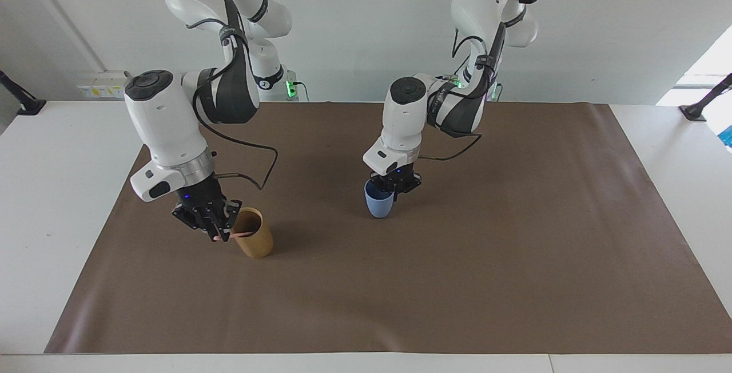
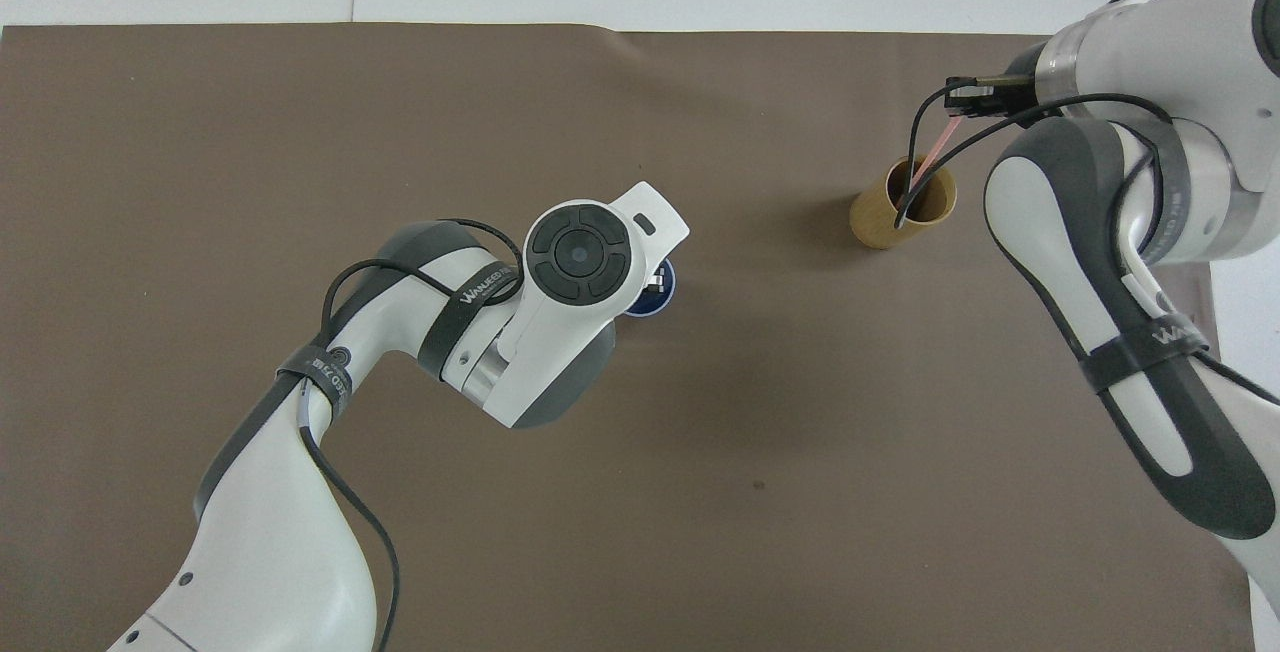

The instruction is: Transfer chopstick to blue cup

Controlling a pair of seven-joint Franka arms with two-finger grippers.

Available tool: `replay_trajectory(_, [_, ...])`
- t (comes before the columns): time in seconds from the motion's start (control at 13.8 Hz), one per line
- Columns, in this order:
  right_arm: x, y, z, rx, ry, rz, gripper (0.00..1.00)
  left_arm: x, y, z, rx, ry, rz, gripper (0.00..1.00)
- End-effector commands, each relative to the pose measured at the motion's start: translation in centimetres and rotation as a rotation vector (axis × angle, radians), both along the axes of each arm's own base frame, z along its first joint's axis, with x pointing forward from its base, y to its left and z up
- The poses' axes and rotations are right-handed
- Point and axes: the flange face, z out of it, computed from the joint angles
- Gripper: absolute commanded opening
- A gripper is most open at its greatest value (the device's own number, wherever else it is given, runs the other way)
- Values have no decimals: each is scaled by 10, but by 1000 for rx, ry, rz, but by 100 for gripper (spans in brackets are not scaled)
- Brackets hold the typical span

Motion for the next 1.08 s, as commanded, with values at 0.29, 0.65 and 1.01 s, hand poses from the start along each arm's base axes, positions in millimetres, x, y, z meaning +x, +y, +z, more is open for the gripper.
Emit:
replay_trajectory(0.29, [-9,2,22,67,-23,-16,0,6,-4,4,-22,-37,83,99])
replay_trajectory(0.65, [-53,3,91,59,-26,-9,0,21,37,61,-4,-48,140,100])
replay_trajectory(1.01, [-84,7,143,52,-82,5,0,37,120,129,37,-32,125,100])
